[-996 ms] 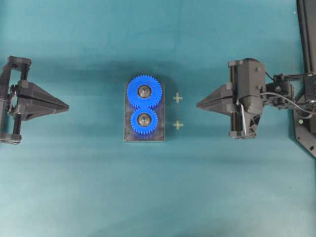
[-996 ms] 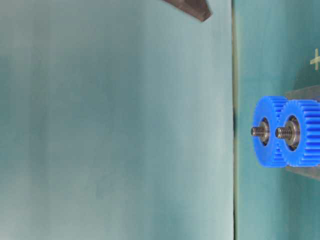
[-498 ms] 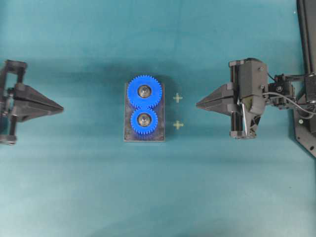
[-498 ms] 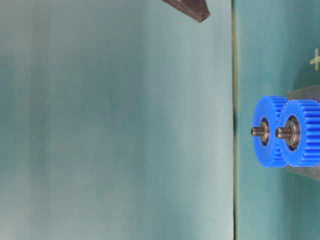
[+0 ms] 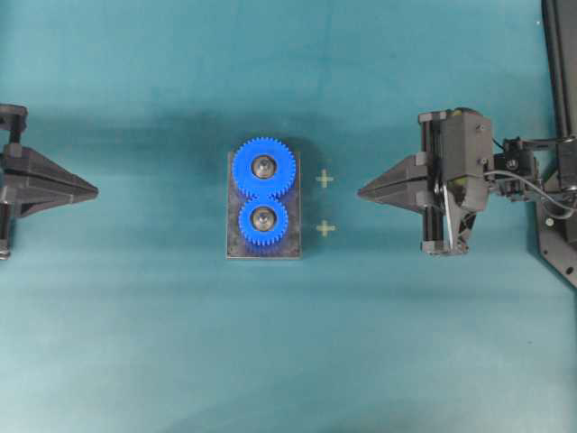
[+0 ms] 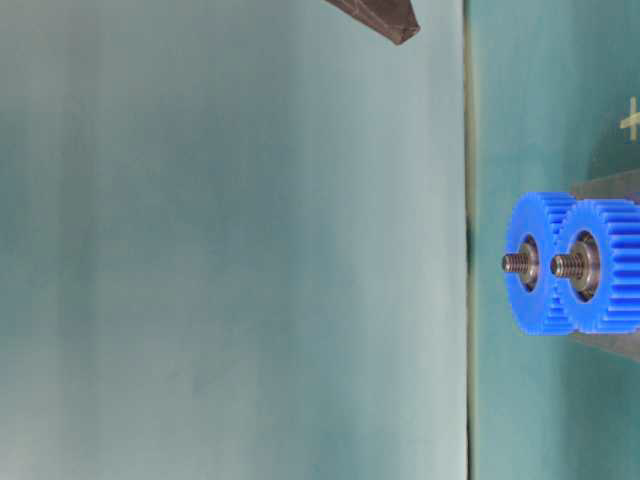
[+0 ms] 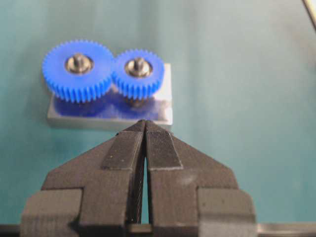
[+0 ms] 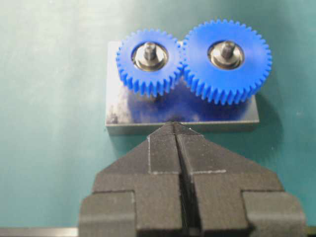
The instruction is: Insert the washer onto the shaft.
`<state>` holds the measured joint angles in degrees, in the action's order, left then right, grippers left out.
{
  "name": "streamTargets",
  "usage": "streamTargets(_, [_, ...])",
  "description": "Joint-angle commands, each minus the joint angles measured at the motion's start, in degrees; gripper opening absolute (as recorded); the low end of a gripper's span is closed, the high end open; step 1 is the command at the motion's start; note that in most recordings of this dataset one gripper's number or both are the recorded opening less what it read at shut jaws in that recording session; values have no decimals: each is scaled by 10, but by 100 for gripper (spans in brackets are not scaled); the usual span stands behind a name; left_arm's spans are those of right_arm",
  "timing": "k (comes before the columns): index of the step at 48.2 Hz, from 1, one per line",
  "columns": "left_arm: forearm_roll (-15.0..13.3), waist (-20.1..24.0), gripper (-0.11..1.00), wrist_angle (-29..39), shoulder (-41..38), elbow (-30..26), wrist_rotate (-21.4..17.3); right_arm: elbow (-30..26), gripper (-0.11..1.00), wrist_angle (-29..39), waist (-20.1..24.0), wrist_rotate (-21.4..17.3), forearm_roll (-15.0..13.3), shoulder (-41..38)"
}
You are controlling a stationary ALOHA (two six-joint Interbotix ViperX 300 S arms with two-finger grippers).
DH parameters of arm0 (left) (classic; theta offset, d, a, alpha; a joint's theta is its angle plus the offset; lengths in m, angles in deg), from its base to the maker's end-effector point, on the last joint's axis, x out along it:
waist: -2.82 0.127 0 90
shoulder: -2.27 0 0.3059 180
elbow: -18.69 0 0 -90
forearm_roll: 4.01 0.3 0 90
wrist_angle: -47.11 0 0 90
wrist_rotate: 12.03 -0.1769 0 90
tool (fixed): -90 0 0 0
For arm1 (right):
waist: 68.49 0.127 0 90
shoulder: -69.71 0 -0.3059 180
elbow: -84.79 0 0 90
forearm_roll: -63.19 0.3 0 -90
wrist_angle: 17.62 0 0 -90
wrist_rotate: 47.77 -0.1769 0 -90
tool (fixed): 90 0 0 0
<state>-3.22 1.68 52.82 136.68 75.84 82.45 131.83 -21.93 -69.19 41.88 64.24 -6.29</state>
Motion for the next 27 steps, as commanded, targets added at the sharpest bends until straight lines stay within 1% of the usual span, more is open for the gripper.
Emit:
streamTargets(1, [2, 1, 0, -1, -11, -13, 1, -2, 1, -16, 2, -6, 1, 7])
streamTargets(16, [2, 1, 0, -18, -2, 3, -5, 32, 1, -35, 6, -8, 3, 8])
streamTargets(23, [2, 1, 0, -37, 11, 19, -6, 35, 1, -47, 3, -8, 11, 8])
streamTargets(27, [2, 1, 0, -38, 17, 23, -6, 34, 1, -47, 3, -7, 11, 8])
